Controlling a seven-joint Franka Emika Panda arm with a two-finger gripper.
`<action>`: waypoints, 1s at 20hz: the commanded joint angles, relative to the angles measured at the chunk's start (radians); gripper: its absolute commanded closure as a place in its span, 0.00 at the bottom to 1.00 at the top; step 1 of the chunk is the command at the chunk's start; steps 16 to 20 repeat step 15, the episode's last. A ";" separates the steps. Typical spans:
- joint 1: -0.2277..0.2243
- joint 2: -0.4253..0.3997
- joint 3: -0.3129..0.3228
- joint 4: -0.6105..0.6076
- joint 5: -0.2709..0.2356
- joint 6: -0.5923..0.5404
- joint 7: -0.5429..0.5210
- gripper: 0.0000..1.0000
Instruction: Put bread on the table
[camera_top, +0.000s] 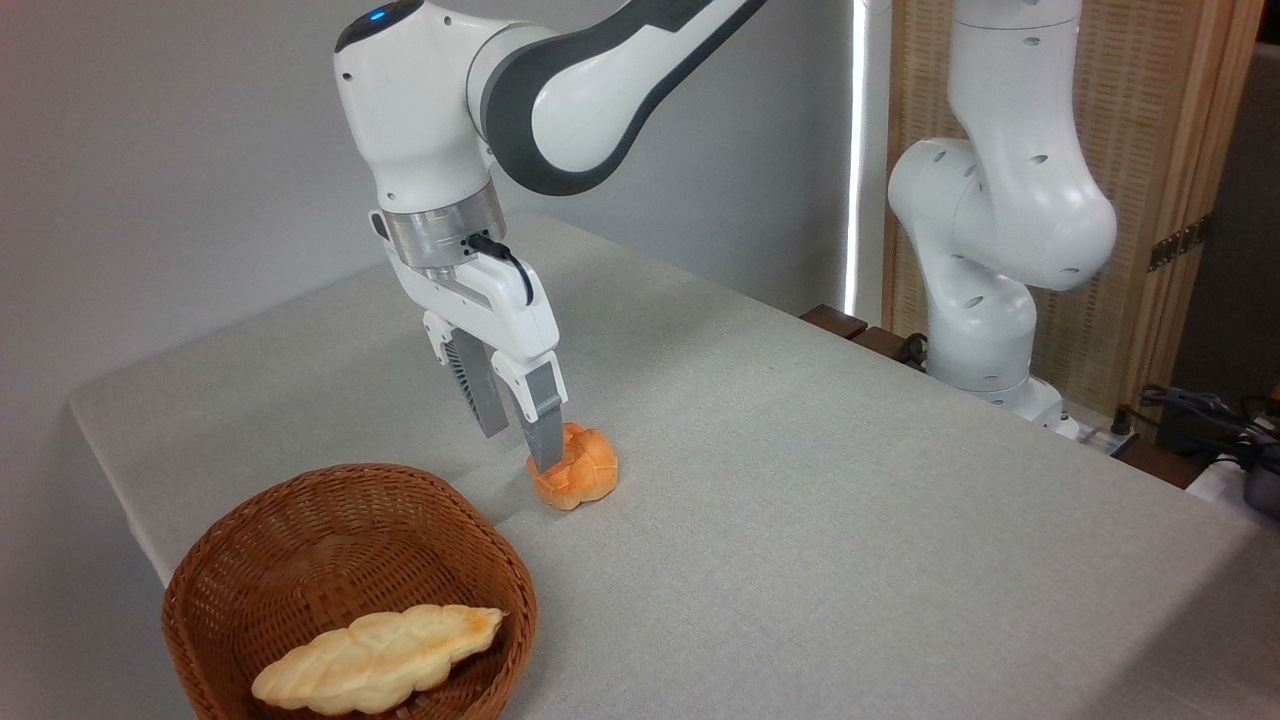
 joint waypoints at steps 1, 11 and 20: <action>-0.004 -0.009 0.008 0.006 -0.018 0.013 0.017 0.00; -0.001 -0.006 0.019 0.040 -0.006 0.028 0.016 0.00; 0.000 0.002 0.022 0.039 -0.015 0.063 0.010 0.00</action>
